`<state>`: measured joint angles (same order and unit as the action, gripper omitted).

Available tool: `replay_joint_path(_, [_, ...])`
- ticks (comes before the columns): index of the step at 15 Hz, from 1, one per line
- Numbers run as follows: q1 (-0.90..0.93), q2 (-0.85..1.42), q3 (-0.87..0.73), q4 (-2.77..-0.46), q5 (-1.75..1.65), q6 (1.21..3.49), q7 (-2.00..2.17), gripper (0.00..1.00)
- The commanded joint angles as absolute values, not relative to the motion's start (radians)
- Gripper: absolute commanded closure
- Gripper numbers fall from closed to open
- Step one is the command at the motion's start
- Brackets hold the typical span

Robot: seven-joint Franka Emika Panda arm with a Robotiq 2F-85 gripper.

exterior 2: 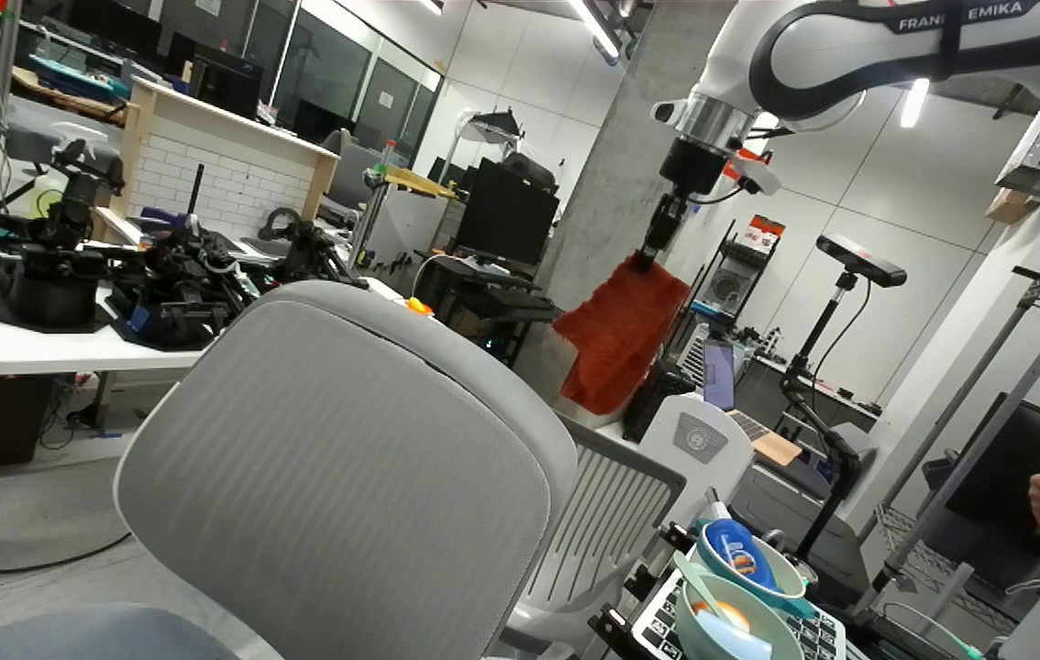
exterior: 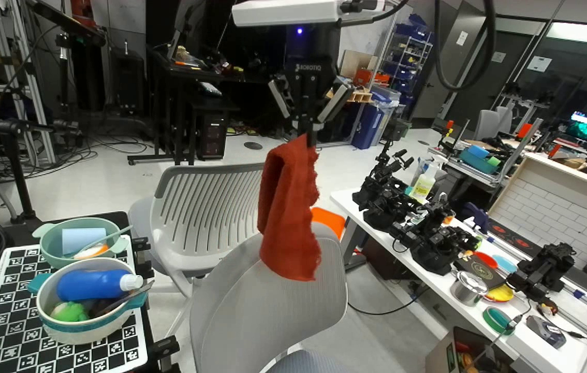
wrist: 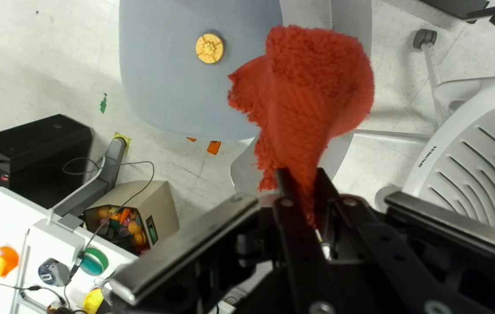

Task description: Put the cloth on the other chair

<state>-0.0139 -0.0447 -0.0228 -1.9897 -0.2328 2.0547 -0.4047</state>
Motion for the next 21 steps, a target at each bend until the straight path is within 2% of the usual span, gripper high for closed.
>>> replay_joint_path(1, [-0.027,-0.021,-0.035,-1.939,-0.249,2.071,-0.444,0.96])
replay_joint_path(21, [0.058,0.03,0.055,-2.006,-0.265,2.155,-0.428,0.96])
